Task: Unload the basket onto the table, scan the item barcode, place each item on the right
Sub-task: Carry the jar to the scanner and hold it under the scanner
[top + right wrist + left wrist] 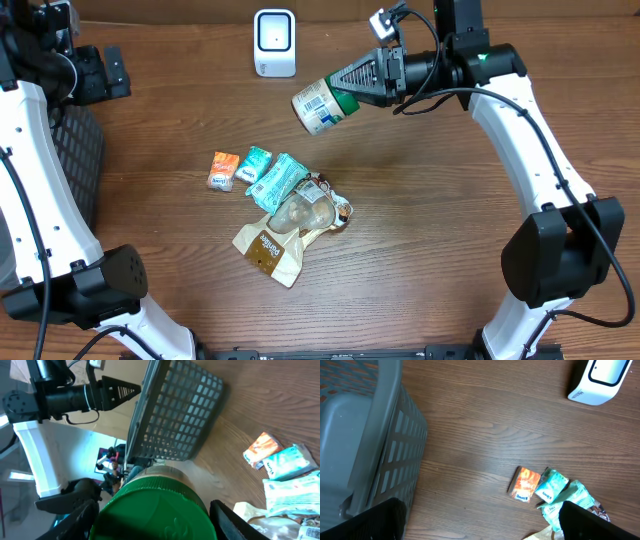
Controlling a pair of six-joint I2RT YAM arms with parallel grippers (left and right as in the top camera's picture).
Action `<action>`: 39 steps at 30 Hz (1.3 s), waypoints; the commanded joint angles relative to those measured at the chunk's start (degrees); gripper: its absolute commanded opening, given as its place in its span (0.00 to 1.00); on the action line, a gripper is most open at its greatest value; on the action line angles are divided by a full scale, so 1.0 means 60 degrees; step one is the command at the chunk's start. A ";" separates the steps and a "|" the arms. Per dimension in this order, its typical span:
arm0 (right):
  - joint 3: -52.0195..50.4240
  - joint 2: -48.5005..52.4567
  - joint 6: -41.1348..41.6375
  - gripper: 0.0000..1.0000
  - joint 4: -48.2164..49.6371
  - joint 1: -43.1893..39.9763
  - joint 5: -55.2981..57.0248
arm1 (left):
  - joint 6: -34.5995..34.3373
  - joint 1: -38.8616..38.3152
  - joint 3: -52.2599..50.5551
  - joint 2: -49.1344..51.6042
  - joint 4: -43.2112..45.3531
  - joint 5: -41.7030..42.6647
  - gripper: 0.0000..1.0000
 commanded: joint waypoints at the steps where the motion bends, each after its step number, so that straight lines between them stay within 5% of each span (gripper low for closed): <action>1: 0.0299 -0.0386 0.0149 0.34 0.0069 0.0029 0.0175 | 0.0182 0.0004 0.0189 -0.0160 0.0007 0.0073 0.99; 10: 0.0270 -0.0379 -0.0197 0.33 0.0299 0.0958 0.5989 | 0.0178 0.0000 0.0189 -0.0160 0.0007 0.0073 1.00; 19: 0.0208 0.0135 -0.2940 0.28 0.3344 0.3045 1.2928 | 0.0178 0.0004 0.0189 -0.0160 0.0007 0.0069 0.99; 29: 0.0208 0.1996 -0.6783 0.24 0.8069 0.3326 1.3449 | 0.0178 0.0004 0.0189 -0.0160 0.0007 0.0069 0.99; 39: 0.0211 0.3738 -0.8885 0.21 1.2080 0.3246 1.3427 | 0.0182 0.0004 0.0189 -0.0160 0.0007 0.0069 0.99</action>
